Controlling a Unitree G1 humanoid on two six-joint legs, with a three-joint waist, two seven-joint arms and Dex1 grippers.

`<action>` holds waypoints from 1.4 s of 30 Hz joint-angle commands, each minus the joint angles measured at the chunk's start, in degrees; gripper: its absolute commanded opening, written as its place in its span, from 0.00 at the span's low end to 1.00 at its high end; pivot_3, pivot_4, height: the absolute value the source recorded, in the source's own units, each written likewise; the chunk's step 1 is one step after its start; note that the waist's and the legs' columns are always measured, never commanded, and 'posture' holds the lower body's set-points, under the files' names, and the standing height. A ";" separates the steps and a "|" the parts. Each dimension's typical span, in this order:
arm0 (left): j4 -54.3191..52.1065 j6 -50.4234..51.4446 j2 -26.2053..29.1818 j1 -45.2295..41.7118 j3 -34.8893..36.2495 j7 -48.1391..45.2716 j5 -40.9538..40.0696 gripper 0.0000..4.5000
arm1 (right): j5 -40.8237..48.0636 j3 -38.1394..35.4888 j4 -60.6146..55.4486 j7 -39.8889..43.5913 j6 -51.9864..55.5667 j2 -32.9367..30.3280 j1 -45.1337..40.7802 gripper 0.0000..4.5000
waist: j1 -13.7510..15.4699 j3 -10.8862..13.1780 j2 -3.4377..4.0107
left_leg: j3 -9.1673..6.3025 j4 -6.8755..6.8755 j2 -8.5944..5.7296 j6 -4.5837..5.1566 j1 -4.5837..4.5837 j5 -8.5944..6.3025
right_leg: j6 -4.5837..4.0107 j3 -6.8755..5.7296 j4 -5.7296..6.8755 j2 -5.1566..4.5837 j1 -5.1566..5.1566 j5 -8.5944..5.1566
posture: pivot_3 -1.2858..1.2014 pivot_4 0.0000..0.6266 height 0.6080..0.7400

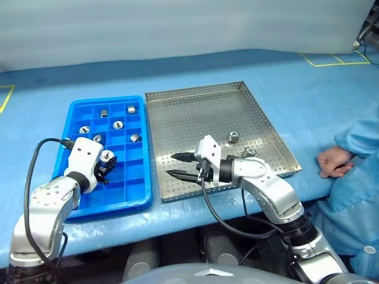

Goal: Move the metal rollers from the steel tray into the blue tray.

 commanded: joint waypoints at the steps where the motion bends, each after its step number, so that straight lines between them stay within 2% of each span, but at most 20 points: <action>1: 1.76 -2.76 -0.88 -3.05 -1.07 -0.11 -0.64 0.40 | -0.07 -0.64 -1.38 -0.67 -1.41 0.35 -0.70 0.53 | 0.35 0.00 -0.01 | 0.00 0.00 0.00 0.00 -0.01 0.00 | -0.05 -0.02 0.00 0.00 0.00 0.04 | 0.48 0.24 1.00; 12: 5.49 -3.63 -1.06 -7.73 -4.05 -1.05 -1.33 0.40 | -0.73 -1.53 -3.07 -3.20 -1.16 -0.29 1.18 0.53 | -0.02 -0.01 -0.01 | 0.00 -0.03 0.01 0.00 -0.04 -0.01 | 0.04 -0.05 -0.02 0.00 -0.01 0.22 | 0.47 0.24 1.00; 20: 5.91 -3.58 -3.23 -9.09 -2.73 1.81 -1.57 0.99 | -1.24 -2.43 -2.68 -5.64 -1.51 -0.02 1.13 0.53 | -0.21 -0.01 -0.02 | -0.01 0.00 0.01 0.00 -0.04 -0.01 | 0.05 -0.06 -0.02 0.00 0.01 0.22 | 0.47 0.24 1.00; 23: 5.12 -4.17 -4.44 -9.57 -2.97 0.94 -3.18 0.99 | -1.75 -2.32 -2.59 -6.04 -1.63 -0.02 1.00 0.53 | -0.25 -0.01 -0.02 | -0.01 0.00 0.00 0.00 -0.05 -0.01 | 0.06 -0.07 -0.03 0.00 0.01 0.23 | 0.47 0.24 1.00; 27: 2.55 -4.88 -6.56 -11.92 -5.43 -4.88 -9.93 0.99 | -4.48 -3.39 -2.84 -7.27 -1.06 -2.77 0.81 0.53 | 0.06 -0.02 -0.04 | -0.01 0.03 -0.02 0.00 -0.08 -0.01 | 0.06 -0.10 -0.03 -0.02 0.02 0.23 | 0.46 0.24 1.00; 36: 10.06 -10.32 -5.39 -19.85 -18.00 -9.20 -6.71 0.99 | -10.73 -8.17 -1.57 -11.84 2.62 -11.27 2.96 0.53 | -0.89 -0.03 -0.03 | 0.16 0.16 -0.05 0.01 -0.06 -0.01 | 0.02 -0.06 -0.02 0.00 0.08 0.19 | 0.43 0.24 1.00; 42: 12.72 -13.73 -5.52 -21.95 -25.01 -14.29 -6.36 0.99 | -13.47 -11.16 1.62 -19.57 5.39 -7.91 3.07 0.53 | -3.53 -0.03 -0.02 | 0.16 0.15 -0.05 0.06 -0.10 -0.04 | 0.11 0.05 -0.03 0.02 0.05 0.24 | 0.41 0.24 1.00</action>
